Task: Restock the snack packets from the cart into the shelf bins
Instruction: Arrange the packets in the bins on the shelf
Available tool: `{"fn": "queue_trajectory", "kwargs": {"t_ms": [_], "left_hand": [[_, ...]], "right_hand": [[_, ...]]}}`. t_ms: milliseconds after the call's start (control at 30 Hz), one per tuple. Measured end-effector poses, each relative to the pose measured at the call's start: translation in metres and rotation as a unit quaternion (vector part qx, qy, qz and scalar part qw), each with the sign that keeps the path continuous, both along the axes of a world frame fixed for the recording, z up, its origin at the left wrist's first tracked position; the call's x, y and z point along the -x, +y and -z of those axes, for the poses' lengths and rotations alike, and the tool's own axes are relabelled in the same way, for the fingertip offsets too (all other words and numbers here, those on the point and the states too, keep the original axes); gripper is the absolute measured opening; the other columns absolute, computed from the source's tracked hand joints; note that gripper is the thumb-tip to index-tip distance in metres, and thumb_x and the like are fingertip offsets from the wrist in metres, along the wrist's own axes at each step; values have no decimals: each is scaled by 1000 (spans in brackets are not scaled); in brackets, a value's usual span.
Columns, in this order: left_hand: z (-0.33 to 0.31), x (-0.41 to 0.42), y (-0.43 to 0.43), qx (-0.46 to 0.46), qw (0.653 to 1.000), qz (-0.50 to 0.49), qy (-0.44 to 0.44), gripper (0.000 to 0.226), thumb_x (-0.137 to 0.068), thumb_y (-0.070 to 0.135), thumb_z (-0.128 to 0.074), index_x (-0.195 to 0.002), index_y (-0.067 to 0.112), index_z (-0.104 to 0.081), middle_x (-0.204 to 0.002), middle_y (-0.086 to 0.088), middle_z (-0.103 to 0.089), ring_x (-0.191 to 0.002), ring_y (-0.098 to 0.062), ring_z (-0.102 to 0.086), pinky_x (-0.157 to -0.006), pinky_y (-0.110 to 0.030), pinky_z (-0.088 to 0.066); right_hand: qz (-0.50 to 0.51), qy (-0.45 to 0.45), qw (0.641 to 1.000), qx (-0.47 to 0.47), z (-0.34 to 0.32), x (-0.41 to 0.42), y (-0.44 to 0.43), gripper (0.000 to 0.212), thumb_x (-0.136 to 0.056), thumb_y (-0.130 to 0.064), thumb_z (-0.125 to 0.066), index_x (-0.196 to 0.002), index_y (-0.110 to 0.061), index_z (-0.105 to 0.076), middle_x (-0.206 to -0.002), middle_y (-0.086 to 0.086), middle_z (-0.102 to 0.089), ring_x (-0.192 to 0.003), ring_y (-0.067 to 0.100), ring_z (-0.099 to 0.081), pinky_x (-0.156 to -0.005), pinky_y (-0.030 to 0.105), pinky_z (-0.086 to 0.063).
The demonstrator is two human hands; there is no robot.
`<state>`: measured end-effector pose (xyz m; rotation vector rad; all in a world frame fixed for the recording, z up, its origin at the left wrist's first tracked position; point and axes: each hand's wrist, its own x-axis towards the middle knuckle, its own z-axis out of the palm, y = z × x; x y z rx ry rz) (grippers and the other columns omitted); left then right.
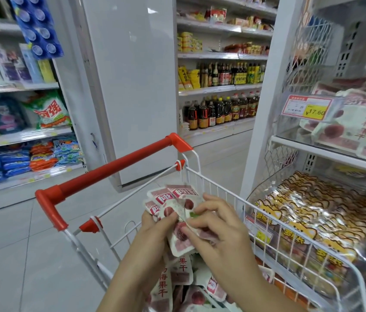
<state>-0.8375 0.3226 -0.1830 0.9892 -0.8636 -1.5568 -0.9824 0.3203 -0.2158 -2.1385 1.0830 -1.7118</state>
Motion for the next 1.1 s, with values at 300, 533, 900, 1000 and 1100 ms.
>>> {"fn": "queue_trajectory", "kwargs": {"t_ms": [300,533,900,1000,1100], "left_hand": [[7,7,3,13,998,64,16,67,-87,60,-67,-141,25,-52,-131,-8,-68,-119,-30,-66,-93,-45,-51],[8,10,6,85,994,17,-69,71,-69,27,-90,-128,22,-51,-113,-3,-76,-102,-25,-74,-88,-43,-57],[-44,31,19,242,910,186,-280,70,-83,22,-77,-136,46,-37,-118,13,-71,-109,-8,-69,-93,-30,-54],[-71,46,17,320,860,210,-338,77,-84,22,-76,-134,59,-31,-118,13,-70,-106,-9,-70,-91,-35,-58],[-96,59,11,379,829,197,-360,76,-84,15,-74,-137,52,-34,-113,8,-70,-99,-16,-71,-86,-45,-59]], "right_hand": [[-32,80,995,-53,-22,24,8,21,-95,-34,-61,-109,-29,-76,-121,-25,-66,-134,4,-48,-107,20,-39],[-28,50,993,-99,-37,43,17,28,-87,-9,-71,-100,-34,-70,-109,-24,-65,-114,3,-60,-98,17,-46],[-117,227,879,-403,-143,116,15,104,-70,-33,-90,-150,-47,-26,-142,-25,-44,-125,-7,-50,-108,24,-42],[-120,264,885,-364,-166,119,25,87,-72,-25,-90,-142,-35,-40,-123,-15,-61,-106,3,-65,-93,30,-55],[-53,278,921,-267,-180,123,34,65,-71,-24,-90,-125,-24,-53,-106,-7,-66,-92,8,-66,-80,33,-57]]}}
